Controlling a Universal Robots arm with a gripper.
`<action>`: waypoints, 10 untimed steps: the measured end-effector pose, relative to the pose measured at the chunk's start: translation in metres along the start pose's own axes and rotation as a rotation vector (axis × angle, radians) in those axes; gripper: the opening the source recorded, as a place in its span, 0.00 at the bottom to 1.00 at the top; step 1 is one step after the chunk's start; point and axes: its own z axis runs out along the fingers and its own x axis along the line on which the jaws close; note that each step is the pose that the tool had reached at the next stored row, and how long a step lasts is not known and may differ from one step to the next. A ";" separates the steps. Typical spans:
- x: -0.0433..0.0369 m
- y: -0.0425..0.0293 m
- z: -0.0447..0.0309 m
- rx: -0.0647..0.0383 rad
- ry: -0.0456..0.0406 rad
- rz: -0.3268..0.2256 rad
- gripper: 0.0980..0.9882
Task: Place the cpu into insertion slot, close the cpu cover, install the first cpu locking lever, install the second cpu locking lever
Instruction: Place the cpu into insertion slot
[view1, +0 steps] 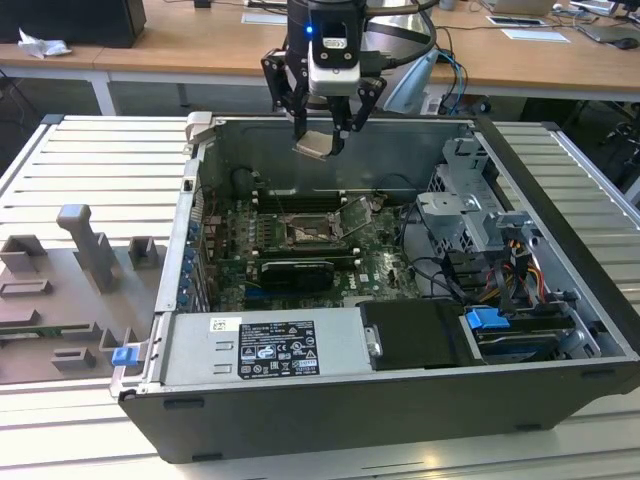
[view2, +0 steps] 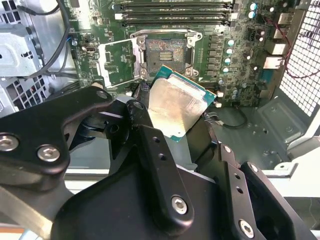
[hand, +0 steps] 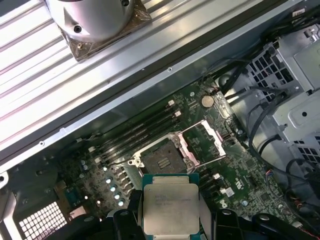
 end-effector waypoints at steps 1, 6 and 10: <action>0.0000 0.0000 0.0000 0.000 -0.0006 0.007 0.50; 0.0000 0.0000 0.0002 -0.001 -0.0024 0.028 0.50; 0.0000 0.0000 0.0004 -0.001 -0.0040 0.045 0.50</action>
